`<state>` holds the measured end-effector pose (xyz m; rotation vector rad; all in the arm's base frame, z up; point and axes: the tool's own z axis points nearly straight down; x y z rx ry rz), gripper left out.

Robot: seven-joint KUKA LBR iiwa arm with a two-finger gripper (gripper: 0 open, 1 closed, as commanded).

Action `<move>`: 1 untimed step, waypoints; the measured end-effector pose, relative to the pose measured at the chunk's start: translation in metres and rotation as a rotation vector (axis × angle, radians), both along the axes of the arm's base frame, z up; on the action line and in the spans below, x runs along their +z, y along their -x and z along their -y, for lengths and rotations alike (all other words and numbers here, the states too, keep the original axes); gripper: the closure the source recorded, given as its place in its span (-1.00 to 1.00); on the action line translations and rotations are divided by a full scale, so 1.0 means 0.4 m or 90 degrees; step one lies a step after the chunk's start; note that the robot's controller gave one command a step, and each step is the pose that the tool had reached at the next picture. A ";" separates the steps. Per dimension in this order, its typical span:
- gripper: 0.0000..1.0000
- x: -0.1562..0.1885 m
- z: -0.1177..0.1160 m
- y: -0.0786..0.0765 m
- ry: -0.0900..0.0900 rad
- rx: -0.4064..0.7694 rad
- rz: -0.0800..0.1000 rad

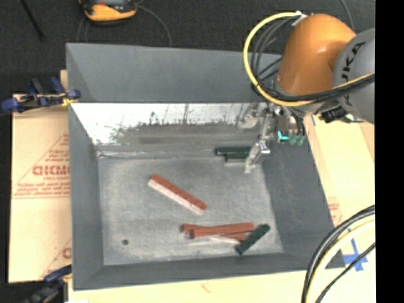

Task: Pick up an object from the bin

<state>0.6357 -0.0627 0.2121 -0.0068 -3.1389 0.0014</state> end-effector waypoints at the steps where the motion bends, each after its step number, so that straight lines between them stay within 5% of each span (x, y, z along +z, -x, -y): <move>1: -1.00 0.013 0.000 -0.003 0.001 0.001 0.005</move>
Offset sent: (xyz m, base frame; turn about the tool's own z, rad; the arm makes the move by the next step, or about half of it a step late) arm -0.0023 0.0230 -0.1421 0.0526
